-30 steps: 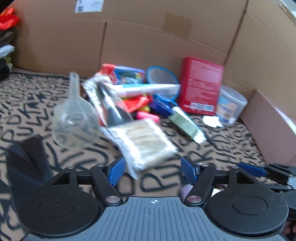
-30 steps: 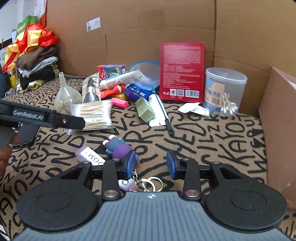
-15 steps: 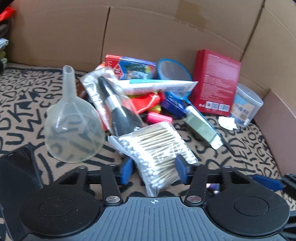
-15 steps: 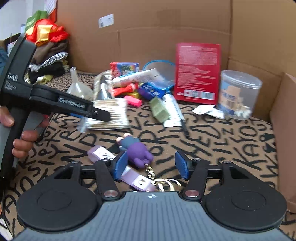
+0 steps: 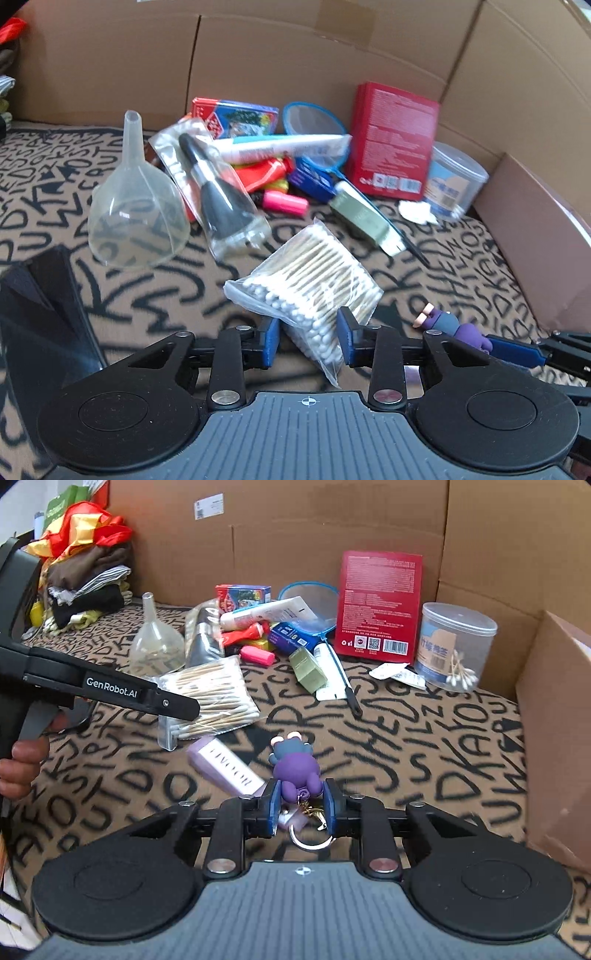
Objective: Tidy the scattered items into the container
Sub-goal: 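Lift the swab bag with the left tool while the right tool lifts the keychain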
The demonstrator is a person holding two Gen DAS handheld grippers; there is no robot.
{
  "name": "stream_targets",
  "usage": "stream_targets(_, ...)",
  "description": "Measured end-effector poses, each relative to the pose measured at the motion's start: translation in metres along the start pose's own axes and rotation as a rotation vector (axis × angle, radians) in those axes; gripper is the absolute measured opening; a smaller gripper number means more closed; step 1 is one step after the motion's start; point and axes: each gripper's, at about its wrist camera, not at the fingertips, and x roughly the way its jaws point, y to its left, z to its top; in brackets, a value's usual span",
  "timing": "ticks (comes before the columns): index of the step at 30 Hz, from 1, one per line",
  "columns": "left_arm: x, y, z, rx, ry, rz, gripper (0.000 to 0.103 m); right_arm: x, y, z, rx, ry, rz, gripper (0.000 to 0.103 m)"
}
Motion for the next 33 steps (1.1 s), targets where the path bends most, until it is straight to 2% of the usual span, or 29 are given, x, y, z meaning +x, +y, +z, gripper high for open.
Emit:
stream_targets(2,-0.01,-0.005,-0.008,0.021,0.013,-0.016,0.034,-0.009,0.002,-0.007,-0.016,0.007,0.015,0.027)
stream_targets(3,-0.014,-0.007,-0.011,0.035,0.02,-0.022,0.04,-0.013,0.002,-0.01,-0.025,0.008,0.018,0.028)
stream_targets(4,-0.018,-0.008,-0.014,0.05,0.023,-0.025,0.045,-0.016,0.002,-0.013,-0.032,0.0,0.015,0.034)
stream_targets(5,-0.023,-0.01,-0.016,0.062,0.018,-0.024,0.053,-0.019,0.002,-0.015,-0.034,-0.011,0.007,0.043)
stream_targets(6,-0.028,-0.01,-0.016,0.07,0.009,-0.018,0.056,-0.021,0.001,-0.015,-0.033,-0.022,-0.006,0.065)
stream_targets(7,-0.033,-0.01,-0.016,0.076,-0.001,-0.009,0.059,-0.022,0.001,-0.015,-0.03,-0.033,-0.017,0.072)
stream_targets(8,-0.037,-0.01,-0.015,0.082,-0.016,0.0,0.061,-0.023,0.0,-0.014,-0.029,-0.044,-0.026,0.071)
stream_targets(10,-0.042,-0.01,-0.011,0.097,-0.05,0.018,0.075,-0.02,0.0,-0.011,-0.028,-0.049,-0.015,0.071)
stream_targets(12,-0.04,-0.011,-0.005,0.125,-0.066,0.029,0.078,-0.015,0.001,-0.007,-0.028,-0.052,0.002,0.071)
stream_targets(16,-0.019,-0.015,0.007,0.197,-0.046,0.023,0.081,0.003,0.011,-0.004,-0.063,-0.036,0.023,0.072)
stream_targets(21,0.009,-0.007,0.01,0.194,0.028,-0.009,0.082,0.018,0.017,-0.006,-0.078,-0.031,0.025,0.072)
stream_targets(23,0.01,-0.005,0.008,0.188,0.028,-0.022,0.081,0.018,0.019,-0.007,-0.09,-0.043,0.012,0.065)
stream_targets(24,0.009,-0.005,0.007,0.188,0.027,-0.029,0.069,0.018,0.017,-0.007,-0.084,-0.043,0.004,0.06)
stream_targets(26,0.007,-0.004,0.005,0.181,0.031,-0.043,0.064,0.017,0.013,-0.006,-0.065,-0.04,-0.015,0.053)
stream_targets(30,-0.001,-0.009,0.001,0.178,0.041,-0.057,0.056,0.01,0.006,-0.009,-0.037,-0.029,-0.038,0.052)
stream_targets(33,-0.004,-0.015,-0.004,0.171,0.069,-0.115,0.055,0.001,0.003,-0.017,-0.037,-0.022,-0.06,0.052)
